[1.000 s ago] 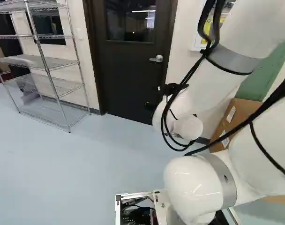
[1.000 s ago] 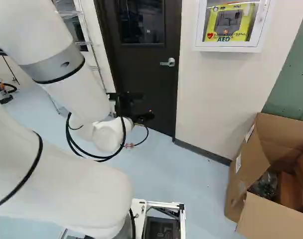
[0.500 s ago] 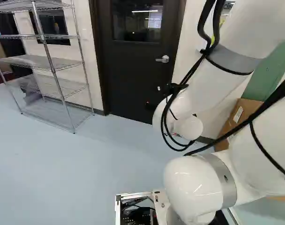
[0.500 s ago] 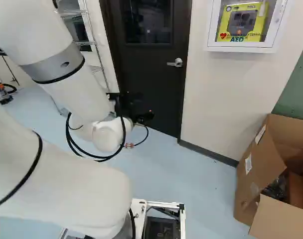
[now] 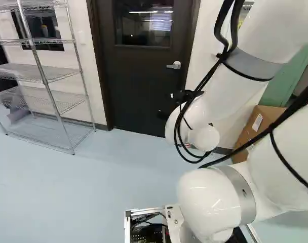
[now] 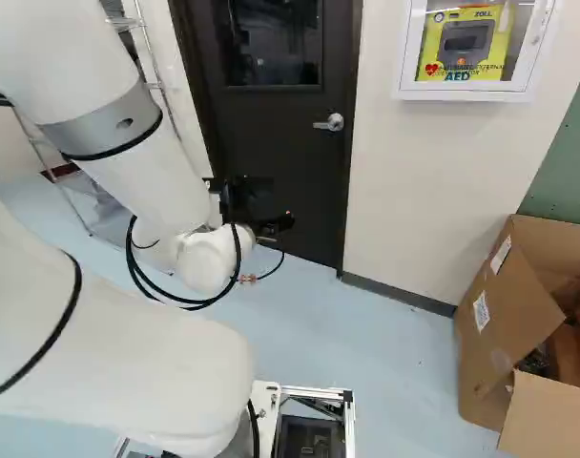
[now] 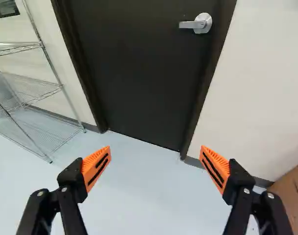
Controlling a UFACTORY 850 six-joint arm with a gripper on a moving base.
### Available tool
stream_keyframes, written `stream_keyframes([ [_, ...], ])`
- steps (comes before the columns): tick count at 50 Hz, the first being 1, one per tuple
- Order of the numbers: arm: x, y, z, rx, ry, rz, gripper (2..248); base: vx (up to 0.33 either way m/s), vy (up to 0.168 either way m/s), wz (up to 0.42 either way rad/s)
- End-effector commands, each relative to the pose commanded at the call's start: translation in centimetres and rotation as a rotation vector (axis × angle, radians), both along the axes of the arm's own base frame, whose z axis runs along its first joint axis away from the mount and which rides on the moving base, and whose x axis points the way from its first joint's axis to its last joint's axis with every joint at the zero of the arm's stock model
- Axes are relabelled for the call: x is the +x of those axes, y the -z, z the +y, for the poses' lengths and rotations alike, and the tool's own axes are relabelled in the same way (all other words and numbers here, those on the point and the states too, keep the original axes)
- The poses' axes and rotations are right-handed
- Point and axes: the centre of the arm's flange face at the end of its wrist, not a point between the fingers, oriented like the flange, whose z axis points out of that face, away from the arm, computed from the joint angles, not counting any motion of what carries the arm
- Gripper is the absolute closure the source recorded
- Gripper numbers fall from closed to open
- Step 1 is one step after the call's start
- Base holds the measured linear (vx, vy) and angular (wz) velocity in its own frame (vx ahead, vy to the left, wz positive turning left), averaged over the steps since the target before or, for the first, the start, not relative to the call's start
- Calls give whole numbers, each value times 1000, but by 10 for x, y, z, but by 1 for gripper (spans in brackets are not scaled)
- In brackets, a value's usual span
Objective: Open the door and move inside
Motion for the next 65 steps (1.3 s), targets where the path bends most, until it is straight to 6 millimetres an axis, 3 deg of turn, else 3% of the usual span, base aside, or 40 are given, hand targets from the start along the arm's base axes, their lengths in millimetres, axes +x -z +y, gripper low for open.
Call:
stream_keyframes([
  [65, 0, 0, 0, 0, 0, 0, 3, 160, 133, -227],
])
